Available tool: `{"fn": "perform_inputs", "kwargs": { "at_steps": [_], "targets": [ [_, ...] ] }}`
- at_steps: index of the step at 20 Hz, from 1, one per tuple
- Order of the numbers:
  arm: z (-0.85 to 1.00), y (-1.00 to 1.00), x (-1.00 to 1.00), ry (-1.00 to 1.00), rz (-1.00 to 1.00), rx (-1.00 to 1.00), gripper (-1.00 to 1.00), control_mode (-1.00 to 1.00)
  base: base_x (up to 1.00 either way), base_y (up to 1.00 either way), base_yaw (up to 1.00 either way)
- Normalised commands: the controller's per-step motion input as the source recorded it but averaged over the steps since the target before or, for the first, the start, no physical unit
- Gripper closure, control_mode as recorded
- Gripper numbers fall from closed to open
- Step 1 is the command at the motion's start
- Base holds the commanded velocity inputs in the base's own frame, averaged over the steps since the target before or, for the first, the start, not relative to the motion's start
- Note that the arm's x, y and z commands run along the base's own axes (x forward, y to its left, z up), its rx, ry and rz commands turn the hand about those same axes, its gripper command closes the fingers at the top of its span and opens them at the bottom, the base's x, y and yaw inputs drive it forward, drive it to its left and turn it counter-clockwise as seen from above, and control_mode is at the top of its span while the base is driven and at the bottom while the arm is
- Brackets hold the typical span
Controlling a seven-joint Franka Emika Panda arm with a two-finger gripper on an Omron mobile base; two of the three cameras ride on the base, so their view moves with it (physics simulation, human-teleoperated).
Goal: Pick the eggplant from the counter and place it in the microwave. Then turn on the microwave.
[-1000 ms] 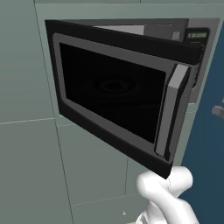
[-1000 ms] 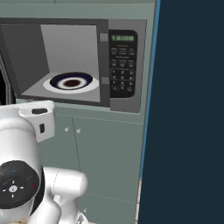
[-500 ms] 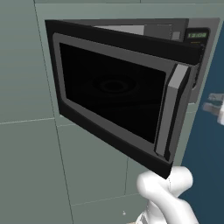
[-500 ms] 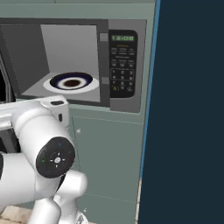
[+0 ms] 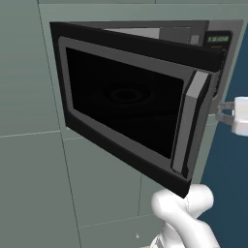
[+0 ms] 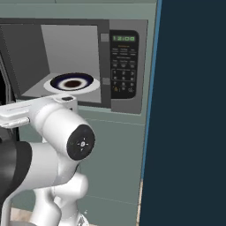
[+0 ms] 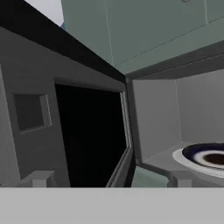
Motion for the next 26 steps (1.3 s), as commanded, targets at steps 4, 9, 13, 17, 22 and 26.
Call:
{"fn": "perform_inputs", "kwargs": {
  "at_steps": [4,9,13,17,22,26],
  "targets": [
    [-0.11,0.21,0.15,0.0,0.11,0.0,-1.0,-1.0,0.0,0.0,0.0],
    [-0.1,0.24,0.11,0.0,0.1,0.0,-1.0,-1.0,0.0,0.0,0.0],
    [-0.03,0.12,0.17,0.0,0.09,0.0,-1.0,-1.0,0.0,0.0,0.0],
    [-0.06,0.19,0.15,0.0,0.09,0.0,-1.0,-1.0,0.0,0.0,0.0],
    [-0.08,0.21,0.12,0.0,0.1,0.0,-1.0,-1.0,0.0,0.0,0.0],
    [-0.04,0.2,0.09,0.0,0.1,0.0,-1.0,-1.0,0.0,0.0,0.0]
  ]
}}
